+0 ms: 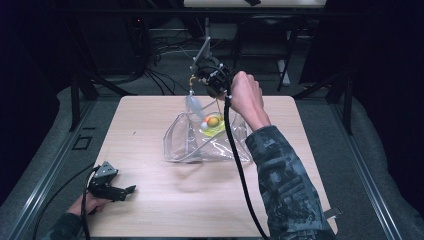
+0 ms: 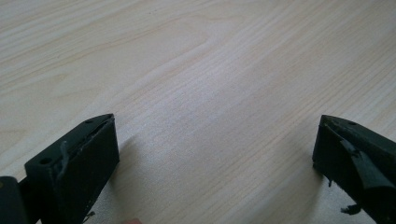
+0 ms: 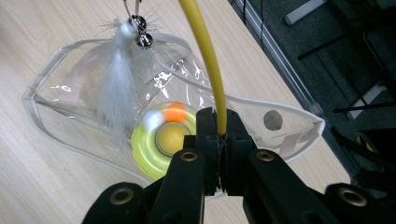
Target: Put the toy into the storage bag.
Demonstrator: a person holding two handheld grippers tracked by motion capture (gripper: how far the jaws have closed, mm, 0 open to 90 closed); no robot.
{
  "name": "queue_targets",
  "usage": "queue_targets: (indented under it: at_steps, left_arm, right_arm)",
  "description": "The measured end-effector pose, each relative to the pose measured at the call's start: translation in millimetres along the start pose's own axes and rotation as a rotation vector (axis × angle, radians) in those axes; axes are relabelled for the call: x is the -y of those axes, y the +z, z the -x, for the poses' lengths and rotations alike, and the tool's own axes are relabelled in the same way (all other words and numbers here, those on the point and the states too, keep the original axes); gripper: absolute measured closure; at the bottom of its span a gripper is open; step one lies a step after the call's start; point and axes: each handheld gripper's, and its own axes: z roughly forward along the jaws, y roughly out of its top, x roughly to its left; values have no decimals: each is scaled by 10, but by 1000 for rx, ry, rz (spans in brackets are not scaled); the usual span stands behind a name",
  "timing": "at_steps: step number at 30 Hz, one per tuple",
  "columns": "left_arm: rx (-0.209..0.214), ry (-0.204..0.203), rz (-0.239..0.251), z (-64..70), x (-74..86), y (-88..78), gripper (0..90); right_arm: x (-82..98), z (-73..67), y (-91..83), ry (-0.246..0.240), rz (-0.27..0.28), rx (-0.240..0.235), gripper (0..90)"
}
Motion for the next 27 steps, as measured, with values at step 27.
queue_targets:
  at_steps: [27]
  left_arm:
    - [1,3,0,-2,-1,0,3]
  right_arm:
    - [526,-22,544,57,-55,-56,880]
